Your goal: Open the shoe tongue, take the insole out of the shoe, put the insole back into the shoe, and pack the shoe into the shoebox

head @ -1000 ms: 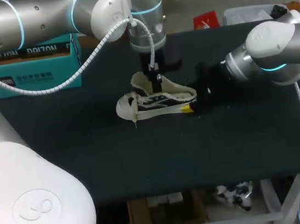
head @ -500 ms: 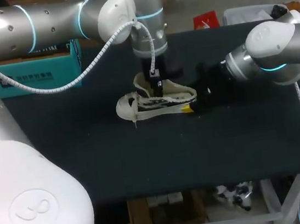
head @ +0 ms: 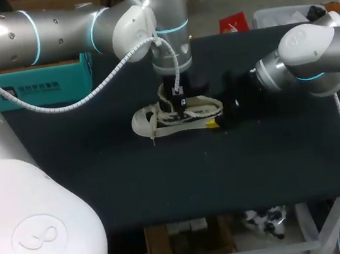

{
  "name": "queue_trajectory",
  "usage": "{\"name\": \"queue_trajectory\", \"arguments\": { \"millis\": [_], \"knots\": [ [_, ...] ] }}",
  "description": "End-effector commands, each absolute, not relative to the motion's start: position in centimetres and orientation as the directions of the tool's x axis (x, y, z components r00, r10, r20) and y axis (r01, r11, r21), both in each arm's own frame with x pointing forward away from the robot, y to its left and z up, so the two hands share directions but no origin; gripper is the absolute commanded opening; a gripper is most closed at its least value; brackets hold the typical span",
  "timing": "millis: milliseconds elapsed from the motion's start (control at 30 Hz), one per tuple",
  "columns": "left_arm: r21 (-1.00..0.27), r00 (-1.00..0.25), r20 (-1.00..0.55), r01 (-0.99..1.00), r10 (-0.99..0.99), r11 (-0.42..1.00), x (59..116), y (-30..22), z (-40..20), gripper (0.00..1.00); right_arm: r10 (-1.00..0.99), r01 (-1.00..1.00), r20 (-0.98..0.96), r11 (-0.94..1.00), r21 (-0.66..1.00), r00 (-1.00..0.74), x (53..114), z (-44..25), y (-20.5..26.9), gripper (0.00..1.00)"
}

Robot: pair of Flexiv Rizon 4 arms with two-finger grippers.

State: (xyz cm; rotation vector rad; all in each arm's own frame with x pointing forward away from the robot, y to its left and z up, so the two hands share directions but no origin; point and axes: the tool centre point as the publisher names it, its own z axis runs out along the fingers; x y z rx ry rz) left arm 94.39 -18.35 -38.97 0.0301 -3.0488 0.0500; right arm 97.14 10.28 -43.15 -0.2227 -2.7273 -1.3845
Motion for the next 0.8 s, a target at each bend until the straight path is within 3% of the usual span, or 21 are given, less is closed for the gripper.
{"name": "queue_trajectory", "arguments": {
  "millis": [33, 800],
  "knots": [
    [-0.049, -0.997, 0.080, -0.025, -0.021, 0.998, 93.9, -17.8, -39.8, 0.00, 0.096, 0.164, 0.134, 0.581, 0.797, -0.986, 97.1, -44.0, 10.1, 0.00],
    [-0.045, -0.994, -0.062, -0.087, -0.090, 0.995, 91.7, -17.9, -41.7, 0.00, 0.096, 0.164, 0.134, 0.581, 0.797, -0.986, 97.1, -44.0, 10.1, 0.00]
  ]
}}
